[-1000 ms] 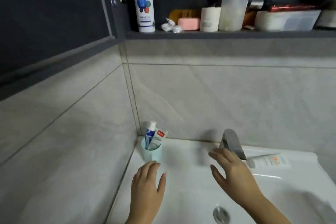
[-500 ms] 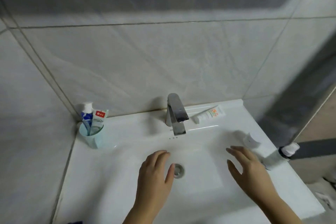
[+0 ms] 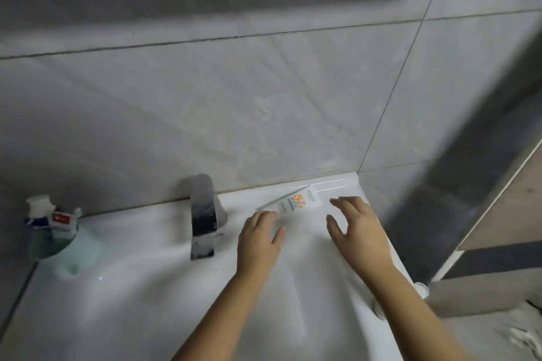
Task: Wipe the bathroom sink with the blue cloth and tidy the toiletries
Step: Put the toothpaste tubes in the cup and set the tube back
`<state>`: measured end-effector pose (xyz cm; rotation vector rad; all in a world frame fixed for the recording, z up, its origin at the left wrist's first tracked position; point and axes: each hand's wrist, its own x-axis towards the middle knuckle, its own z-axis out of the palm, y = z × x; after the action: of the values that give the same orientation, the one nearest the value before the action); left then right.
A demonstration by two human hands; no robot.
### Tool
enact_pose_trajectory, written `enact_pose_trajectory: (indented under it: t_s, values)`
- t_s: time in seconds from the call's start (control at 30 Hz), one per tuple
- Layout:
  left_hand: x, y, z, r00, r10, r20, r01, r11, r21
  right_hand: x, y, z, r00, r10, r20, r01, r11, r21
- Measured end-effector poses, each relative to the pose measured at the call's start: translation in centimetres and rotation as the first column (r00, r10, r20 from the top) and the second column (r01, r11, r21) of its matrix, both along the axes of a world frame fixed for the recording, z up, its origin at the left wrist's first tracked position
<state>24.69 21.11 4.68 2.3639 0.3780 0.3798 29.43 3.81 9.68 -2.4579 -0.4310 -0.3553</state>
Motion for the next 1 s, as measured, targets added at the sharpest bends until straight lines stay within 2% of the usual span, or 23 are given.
enact_pose_trajectory:
  t_s: [0.07,0.13,0.27,0.33,0.43,0.53,0.6,0.67,0.73,0.83,1.0]
  values:
    - [3.1,-0.3,-0.6,0.997,0.050,-0.060,-0.052,0.998,-0.039,1.7,0.7,-0.6,1.000,-0.021,-0.001,0.021,0.999,0.031]
    - [5.4,-0.1,-1.6,0.990,0.074,-0.120,-0.075,0.997,-0.011,2.7,1.4,-1.8,0.999,-0.048,-0.001,0.048,0.997,0.056]
    - [8.6,0.7,-3.8,0.960,0.027,-0.278,0.013,0.990,0.141,3.2,2.5,-4.8,0.991,-0.094,-0.095,0.100,0.993,0.067]
    - [9.9,1.0,-4.8,0.941,0.002,-0.338,0.056,0.985,0.162,3.3,2.5,-6.2,0.986,-0.108,-0.128,0.116,0.991,0.061]
    - [11.3,1.1,-6.1,0.923,-0.040,-0.382,0.109,0.981,0.161,3.3,2.3,-7.6,0.973,-0.141,-0.180,0.153,0.987,0.054]
    - [12.1,1.3,-7.0,0.931,-0.070,-0.357,0.138,0.976,0.170,3.3,2.4,-8.5,0.964,-0.169,-0.203,0.181,0.982,0.043]
    - [12.3,1.4,-7.4,0.949,-0.070,-0.307,0.108,0.988,0.109,3.3,2.4,-9.0,0.960,-0.172,-0.221,0.184,0.982,0.037]
    - [12.2,1.2,-7.7,0.966,-0.046,-0.255,0.032,0.998,-0.058,3.4,2.2,-9.2,0.953,-0.179,-0.245,0.196,0.980,0.044]
    - [11.9,1.0,-7.5,0.978,-0.036,-0.207,-0.019,0.967,-0.255,3.5,2.1,-9.0,0.942,-0.190,-0.276,0.212,0.976,0.050]
    - [11.4,0.5,-6.6,0.991,-0.018,-0.133,-0.047,0.883,-0.468,3.9,2.3,-8.7,0.939,-0.194,-0.284,0.219,0.974,0.060]
    - [11.6,0.1,-5.3,0.999,0.008,-0.041,-0.031,0.794,-0.607,4.2,2.6,-8.5,0.929,-0.201,-0.311,0.231,0.971,0.065]
